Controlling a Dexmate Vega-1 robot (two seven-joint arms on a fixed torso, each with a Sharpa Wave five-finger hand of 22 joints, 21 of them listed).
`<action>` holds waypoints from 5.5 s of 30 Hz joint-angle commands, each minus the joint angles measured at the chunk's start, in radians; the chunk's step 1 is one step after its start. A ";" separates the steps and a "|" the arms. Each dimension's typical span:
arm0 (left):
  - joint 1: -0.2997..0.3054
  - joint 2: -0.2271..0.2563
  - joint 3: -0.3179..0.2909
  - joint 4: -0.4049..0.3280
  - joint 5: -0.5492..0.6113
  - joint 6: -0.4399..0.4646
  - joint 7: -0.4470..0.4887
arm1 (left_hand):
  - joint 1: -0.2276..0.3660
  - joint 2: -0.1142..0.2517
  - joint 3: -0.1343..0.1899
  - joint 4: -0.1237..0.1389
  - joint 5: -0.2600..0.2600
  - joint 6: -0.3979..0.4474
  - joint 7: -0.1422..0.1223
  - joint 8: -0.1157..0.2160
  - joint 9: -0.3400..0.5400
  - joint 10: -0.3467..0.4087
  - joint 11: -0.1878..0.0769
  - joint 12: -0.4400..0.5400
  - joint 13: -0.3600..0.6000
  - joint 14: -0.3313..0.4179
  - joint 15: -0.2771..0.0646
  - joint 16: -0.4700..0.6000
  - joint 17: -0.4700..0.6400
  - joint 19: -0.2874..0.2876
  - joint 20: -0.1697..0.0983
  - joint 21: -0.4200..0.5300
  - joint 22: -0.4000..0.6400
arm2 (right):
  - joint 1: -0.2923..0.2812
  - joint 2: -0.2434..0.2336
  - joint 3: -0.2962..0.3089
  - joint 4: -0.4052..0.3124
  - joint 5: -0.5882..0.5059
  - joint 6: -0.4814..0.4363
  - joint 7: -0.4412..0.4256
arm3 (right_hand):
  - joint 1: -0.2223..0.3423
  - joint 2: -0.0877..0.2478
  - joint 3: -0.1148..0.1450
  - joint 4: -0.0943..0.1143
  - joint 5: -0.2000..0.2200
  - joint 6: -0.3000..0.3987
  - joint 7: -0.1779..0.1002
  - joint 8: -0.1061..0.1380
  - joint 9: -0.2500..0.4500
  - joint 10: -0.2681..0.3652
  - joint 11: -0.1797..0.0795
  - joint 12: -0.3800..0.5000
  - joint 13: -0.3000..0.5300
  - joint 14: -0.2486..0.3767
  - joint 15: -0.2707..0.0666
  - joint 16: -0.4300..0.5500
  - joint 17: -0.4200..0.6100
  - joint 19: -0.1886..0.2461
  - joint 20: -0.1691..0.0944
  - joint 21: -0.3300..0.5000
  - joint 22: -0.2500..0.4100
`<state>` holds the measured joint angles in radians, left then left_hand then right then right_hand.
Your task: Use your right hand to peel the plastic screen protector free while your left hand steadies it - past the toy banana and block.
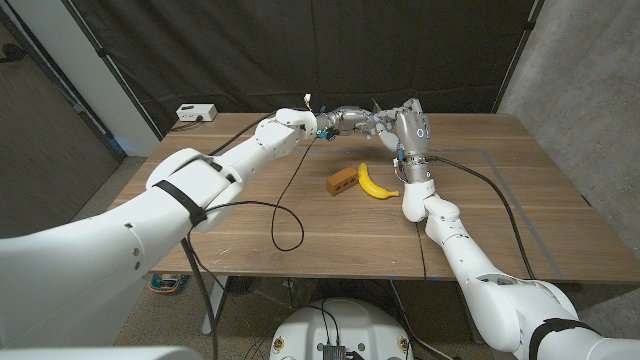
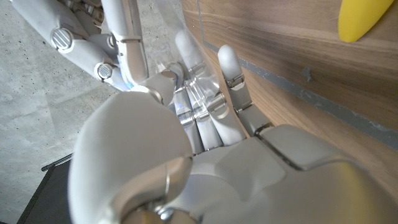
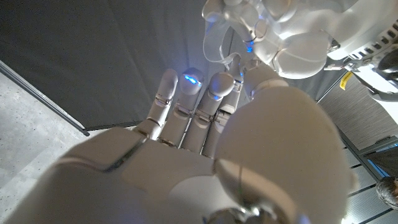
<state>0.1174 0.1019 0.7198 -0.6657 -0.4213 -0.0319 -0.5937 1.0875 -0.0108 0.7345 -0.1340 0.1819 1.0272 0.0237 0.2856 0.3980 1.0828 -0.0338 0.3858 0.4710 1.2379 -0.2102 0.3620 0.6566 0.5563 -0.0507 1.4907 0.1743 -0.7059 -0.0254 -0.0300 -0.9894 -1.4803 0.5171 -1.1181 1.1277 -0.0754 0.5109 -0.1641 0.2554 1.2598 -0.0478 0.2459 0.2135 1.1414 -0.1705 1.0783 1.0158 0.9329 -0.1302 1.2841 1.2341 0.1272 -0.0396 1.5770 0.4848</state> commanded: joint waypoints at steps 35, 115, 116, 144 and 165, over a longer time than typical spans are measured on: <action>0.039 0.059 0.016 -0.129 -0.040 0.076 -0.028 | 0.007 0.008 0.004 -0.004 0.003 0.076 0.064 -0.008 0.004 0.121 -0.089 0.003 0.013 0.004 -0.003 0.002 0.012 0.001 -0.104 0.006 0.003 | -0.041 0.116 0.157 -0.119 -0.033 -0.050 0.001 | 0.001 -0.003 0.028 0.003 0.023 0.019 -0.006 0.009 0.031 -0.007 0.002 -0.005 -0.010 -0.024 -0.089 0.027 0.000 -0.031 -0.063 0.004 0.034; -0.078 -0.099 -0.033 0.256 -0.028 -0.048 -0.119 | 0.008 0.009 0.001 -0.002 0.003 0.080 0.061 -0.024 0.016 0.126 -0.091 -0.014 0.021 0.005 -0.003 -0.005 0.015 0.000 -0.109 0.004 0.002 | -0.014 -0.173 -0.276 -0.116 1.512 0.227 0.432 | -0.180 -0.034 0.031 0.017 0.029 -0.283 0.007 -0.031 0.087 -0.195 0.038 -0.078 -0.074 -0.112 -0.087 0.014 -0.037 -0.042 0.041 -0.008 0.075; -0.077 -0.100 -0.034 0.259 -0.027 -0.053 -0.116 | 0.008 0.009 0.001 -0.002 0.003 0.080 0.062 -0.024 0.016 0.125 -0.090 -0.014 0.021 0.005 -0.003 -0.005 0.015 -0.001 -0.108 0.004 0.003 | -0.023 -0.180 -0.278 -0.135 1.516 0.208 0.435 | -0.184 -0.033 0.027 0.019 0.027 -0.285 0.009 -0.030 0.088 -0.200 0.045 -0.079 -0.076 -0.114 -0.087 0.011 -0.042 -0.036 0.043 -0.008 0.074; -0.115 -0.133 -0.012 0.306 0.003 -0.029 -0.033 | 0.006 0.008 -0.001 -0.001 0.003 0.082 0.061 -0.029 0.018 0.127 -0.092 -0.018 0.026 0.004 -0.004 -0.009 0.015 -0.005 -0.111 0.003 0.003 | -0.075 -0.326 -0.360 -0.334 1.496 -0.060 0.505 | -0.191 -0.023 -0.043 0.007 -0.054 -0.211 0.024 0.005 0.084 -0.151 0.053 -0.036 -0.099 -0.098 -0.088 0.018 -0.060 0.010 0.054 -0.011 0.047; -0.122 -0.138 -0.003 0.308 0.006 -0.018 -0.017 | 0.008 0.009 -0.001 -0.001 0.003 0.082 0.062 -0.032 0.020 0.129 -0.093 -0.021 0.028 0.006 -0.005 -0.009 0.016 -0.004 -0.112 0.004 0.003 | -0.076 -0.382 -0.406 -0.415 1.443 -0.212 0.483 | -0.171 -0.025 -0.042 0.008 -0.075 -0.181 0.027 0.016 0.082 -0.125 0.054 0.000 -0.095 -0.073 -0.086 0.016 -0.018 0.028 0.053 -0.014 0.029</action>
<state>-0.0002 -0.0308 0.7113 -0.3603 -0.4177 -0.0575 -0.6249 1.0891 -0.0093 0.7279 -0.1354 0.1822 1.0382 0.0200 0.2503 0.4159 1.1025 -0.0392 0.3664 0.4939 1.2412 -0.2071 0.3548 0.6694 0.5563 -0.0507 1.4907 0.1743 -0.7812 -0.3805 -0.4164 -1.3711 -0.0249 0.3639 -0.6365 0.9451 -0.0996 0.4649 -0.1601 0.1806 1.0655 -0.0207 0.2531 0.2971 1.0054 -0.1187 1.0719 0.9149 0.8496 -0.1075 1.3013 1.2109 0.1477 0.0124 1.5597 0.5142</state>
